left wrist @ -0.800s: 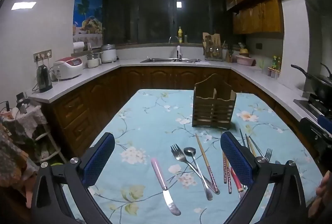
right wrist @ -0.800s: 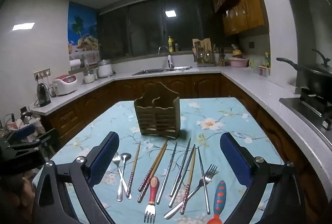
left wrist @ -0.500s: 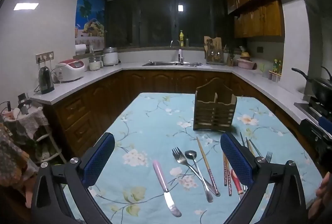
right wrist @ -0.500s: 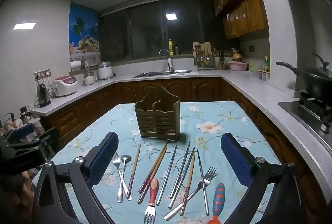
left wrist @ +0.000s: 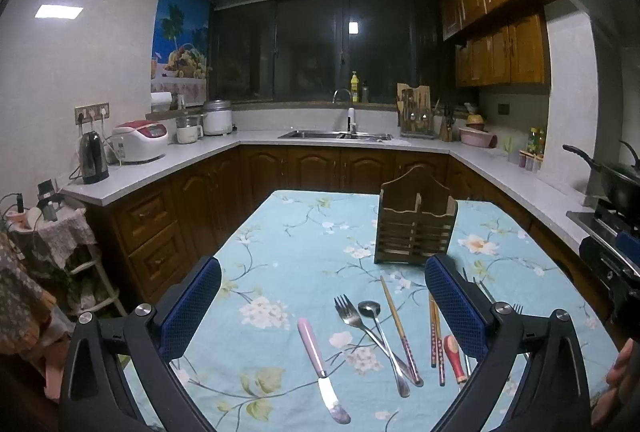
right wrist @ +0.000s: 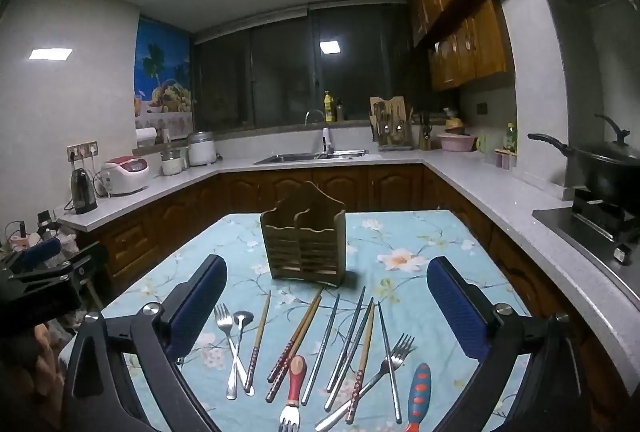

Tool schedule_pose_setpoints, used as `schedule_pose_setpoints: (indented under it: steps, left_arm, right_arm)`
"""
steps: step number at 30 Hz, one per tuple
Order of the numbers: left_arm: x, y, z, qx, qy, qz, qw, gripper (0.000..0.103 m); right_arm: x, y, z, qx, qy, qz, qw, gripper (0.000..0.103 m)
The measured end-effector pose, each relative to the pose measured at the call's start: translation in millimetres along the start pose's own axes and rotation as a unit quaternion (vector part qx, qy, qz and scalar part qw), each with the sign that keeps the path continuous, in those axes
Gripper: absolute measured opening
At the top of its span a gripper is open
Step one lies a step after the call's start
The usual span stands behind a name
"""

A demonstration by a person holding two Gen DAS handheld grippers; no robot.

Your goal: Organize utensils

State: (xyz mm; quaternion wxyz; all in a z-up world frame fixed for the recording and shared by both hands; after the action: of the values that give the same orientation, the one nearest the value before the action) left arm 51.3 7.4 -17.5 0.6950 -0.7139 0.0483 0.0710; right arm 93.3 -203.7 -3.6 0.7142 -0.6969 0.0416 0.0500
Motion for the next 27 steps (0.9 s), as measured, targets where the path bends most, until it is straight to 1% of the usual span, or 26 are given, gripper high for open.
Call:
schedule_pose_setpoints:
  steps: [27]
  left_arm:
    - [-0.3, 4.6, -2.0, 0.001, -0.002, -0.004, 1.0, 0.102]
  right_arm:
    - [0.6, 3.0, 0.9, 0.0, 0.0, 0.003, 1.0, 0.102]
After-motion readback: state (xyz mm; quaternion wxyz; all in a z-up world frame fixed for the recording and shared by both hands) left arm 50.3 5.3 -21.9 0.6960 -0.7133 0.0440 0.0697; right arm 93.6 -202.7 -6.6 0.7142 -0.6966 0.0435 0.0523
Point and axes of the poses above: each gripper's, at about its wrist camera, not at the fingertips, and x roughly the way its jaws point, z to its left, y to its underside, the point moved 7 cm from there along x, roughly the way its jaws point, and after that the axes turned 10 degrees about -z, right-handed, at the moved point
